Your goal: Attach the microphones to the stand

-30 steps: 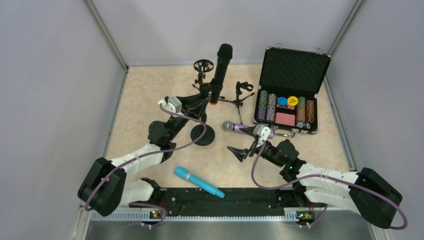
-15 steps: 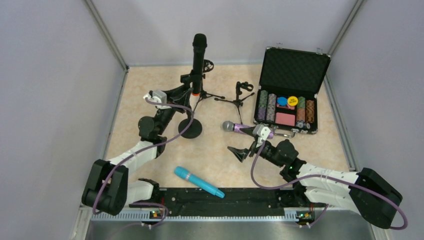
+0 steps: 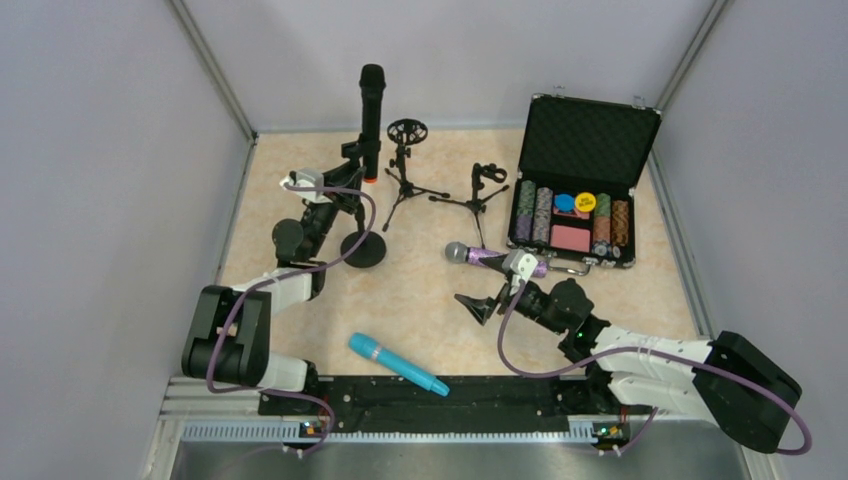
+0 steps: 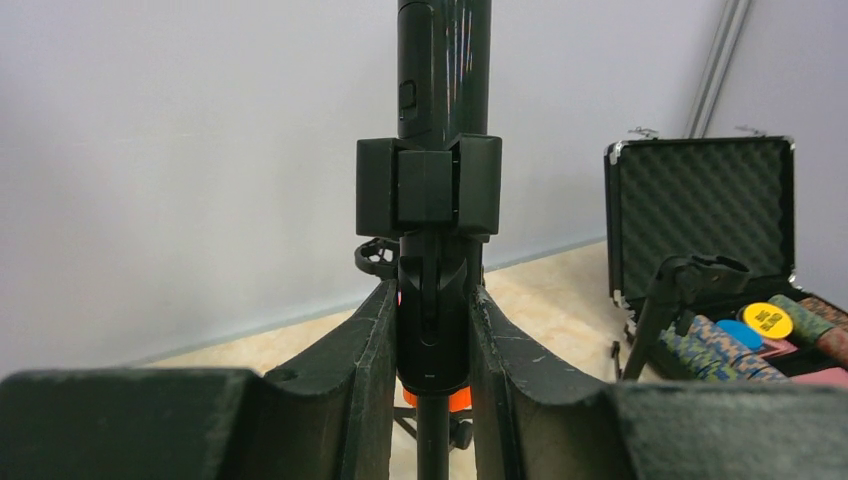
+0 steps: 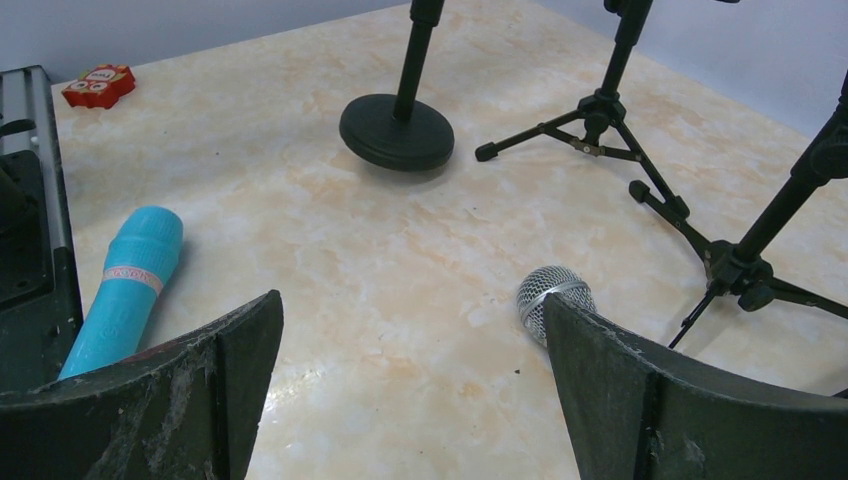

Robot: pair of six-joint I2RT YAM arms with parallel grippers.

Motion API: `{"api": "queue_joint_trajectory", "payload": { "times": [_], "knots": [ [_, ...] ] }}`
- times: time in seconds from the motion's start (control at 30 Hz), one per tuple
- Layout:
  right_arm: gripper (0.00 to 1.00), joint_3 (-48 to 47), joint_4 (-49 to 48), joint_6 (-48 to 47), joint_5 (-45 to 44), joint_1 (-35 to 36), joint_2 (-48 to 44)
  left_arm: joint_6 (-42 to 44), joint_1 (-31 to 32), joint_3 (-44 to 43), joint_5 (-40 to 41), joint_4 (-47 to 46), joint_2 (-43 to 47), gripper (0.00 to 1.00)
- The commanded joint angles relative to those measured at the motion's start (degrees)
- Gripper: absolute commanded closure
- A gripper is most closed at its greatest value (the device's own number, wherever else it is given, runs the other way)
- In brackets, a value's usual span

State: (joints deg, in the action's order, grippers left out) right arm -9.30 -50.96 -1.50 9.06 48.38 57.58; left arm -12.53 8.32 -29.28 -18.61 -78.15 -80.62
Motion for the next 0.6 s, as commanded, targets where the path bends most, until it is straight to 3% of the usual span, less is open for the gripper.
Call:
{"api": "queue_joint_trajectory", "payload": {
  "times": [0.0,0.57],
  "knots": [
    [0.02,-0.17,-2.83,-0.8,-0.11,0.55,0.52,3.47,-1.18,-4.46,-2.02,-14.67,0.05,1.0],
    [0.02,-0.46,-5.75,-1.25,0.51,0.56,3.54,7.39,-6.54,-6.55,-5.59,-14.69,-4.01,1.0]
  ]
}}
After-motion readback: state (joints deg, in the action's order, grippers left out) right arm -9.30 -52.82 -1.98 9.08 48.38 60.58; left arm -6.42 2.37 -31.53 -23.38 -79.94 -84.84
